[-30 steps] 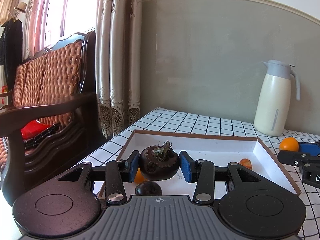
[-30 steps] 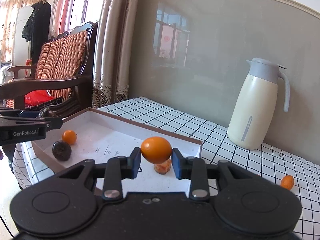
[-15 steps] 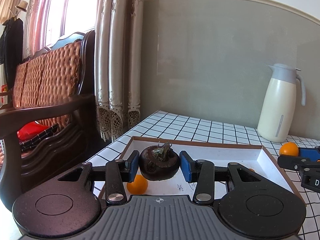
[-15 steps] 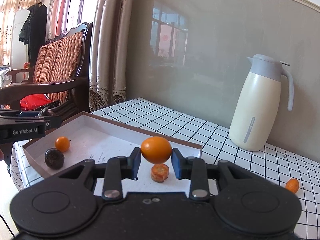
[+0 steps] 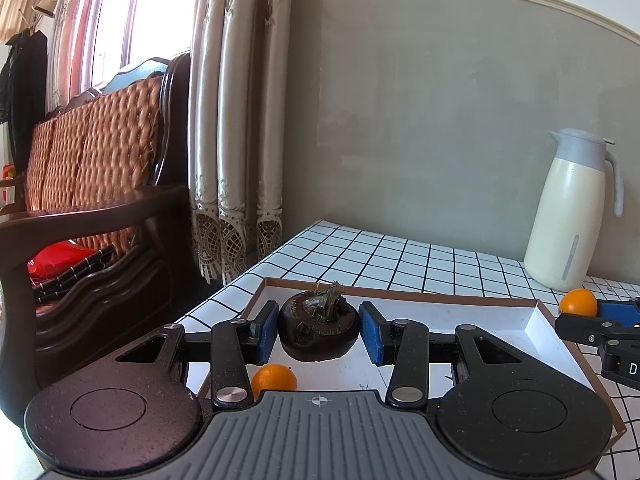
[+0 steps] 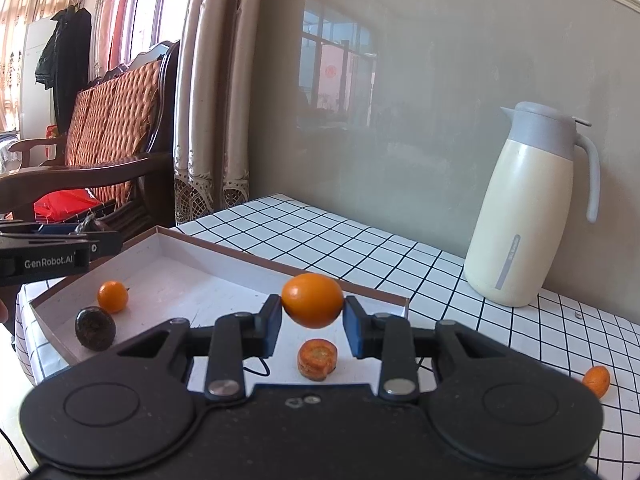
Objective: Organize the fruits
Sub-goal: 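Carry the mangosteen and kumquat over the white box with both tools, then open both tools to drop the mangosteen and kumquat into the box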
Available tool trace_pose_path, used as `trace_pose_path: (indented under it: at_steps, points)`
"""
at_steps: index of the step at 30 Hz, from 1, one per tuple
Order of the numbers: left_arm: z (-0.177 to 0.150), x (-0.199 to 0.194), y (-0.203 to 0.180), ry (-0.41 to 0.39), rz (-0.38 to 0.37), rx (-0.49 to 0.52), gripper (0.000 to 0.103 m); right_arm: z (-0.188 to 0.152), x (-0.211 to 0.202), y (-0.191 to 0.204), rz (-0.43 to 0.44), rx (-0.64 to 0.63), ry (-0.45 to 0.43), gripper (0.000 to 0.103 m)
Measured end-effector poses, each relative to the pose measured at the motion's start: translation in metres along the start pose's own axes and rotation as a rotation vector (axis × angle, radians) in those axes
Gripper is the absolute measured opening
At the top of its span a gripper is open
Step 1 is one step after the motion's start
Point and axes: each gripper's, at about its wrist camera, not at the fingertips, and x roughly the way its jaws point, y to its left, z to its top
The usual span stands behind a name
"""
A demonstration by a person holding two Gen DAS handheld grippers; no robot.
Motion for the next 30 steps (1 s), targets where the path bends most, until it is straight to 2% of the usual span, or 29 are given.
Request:
trace_pose_path:
  at_steps: [30]
  points:
    - [0.011,0.045,0.007,0.044,0.020,-0.035,0.044,0.011,0.045,-0.015,0.000,0.022,0.055,0.025]
